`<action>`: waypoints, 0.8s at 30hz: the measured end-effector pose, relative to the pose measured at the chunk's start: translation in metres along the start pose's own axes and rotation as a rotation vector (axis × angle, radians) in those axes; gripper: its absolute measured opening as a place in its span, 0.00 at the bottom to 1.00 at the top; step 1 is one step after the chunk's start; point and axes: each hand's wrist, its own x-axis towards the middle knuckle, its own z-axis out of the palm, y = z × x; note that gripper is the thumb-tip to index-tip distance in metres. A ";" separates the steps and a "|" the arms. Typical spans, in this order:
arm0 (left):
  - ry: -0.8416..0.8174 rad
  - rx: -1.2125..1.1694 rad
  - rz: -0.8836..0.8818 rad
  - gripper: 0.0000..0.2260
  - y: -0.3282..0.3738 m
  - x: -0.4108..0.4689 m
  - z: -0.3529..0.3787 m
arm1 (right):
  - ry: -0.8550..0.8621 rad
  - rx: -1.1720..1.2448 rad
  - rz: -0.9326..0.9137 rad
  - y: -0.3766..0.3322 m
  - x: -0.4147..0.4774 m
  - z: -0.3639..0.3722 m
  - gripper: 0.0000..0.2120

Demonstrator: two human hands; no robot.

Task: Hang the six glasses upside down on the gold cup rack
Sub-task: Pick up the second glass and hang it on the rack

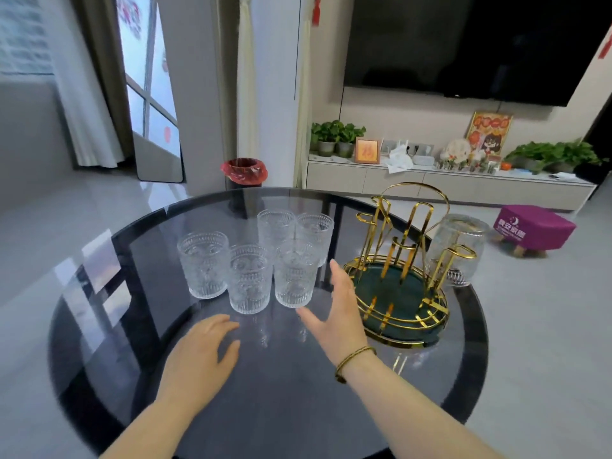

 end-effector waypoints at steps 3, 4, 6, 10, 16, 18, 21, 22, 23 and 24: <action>-0.060 0.053 0.018 0.17 -0.002 0.002 0.006 | 0.005 0.168 0.192 0.008 0.011 0.028 0.46; -0.074 0.063 0.016 0.17 -0.002 0.003 0.007 | -0.007 0.213 0.232 0.010 0.014 0.036 0.47; -0.087 0.072 0.009 0.16 -0.005 0.005 0.010 | 0.007 0.269 0.303 0.012 0.022 0.049 0.48; -0.098 0.097 0.019 0.16 -0.010 0.006 0.014 | 0.070 0.275 0.404 0.017 0.035 0.064 0.50; -0.092 0.089 0.023 0.16 -0.012 0.007 0.016 | 0.116 0.227 0.458 0.020 0.053 0.070 0.51; -0.088 0.096 0.031 0.16 -0.013 0.006 0.017 | 0.113 0.201 0.482 0.023 0.054 0.071 0.47; -0.088 0.098 0.033 0.16 -0.014 0.007 0.018 | 0.127 0.131 0.509 0.022 0.053 0.072 0.43; -0.089 0.098 0.033 0.16 -0.015 0.007 0.018 | 0.136 0.106 0.506 0.022 0.052 0.072 0.43; -0.091 0.100 0.032 0.16 -0.015 0.007 0.018 | 0.148 0.086 0.491 0.021 0.051 0.070 0.43; -0.091 0.100 0.034 0.16 -0.015 0.007 0.018 | 0.161 0.077 0.465 0.020 0.048 0.067 0.42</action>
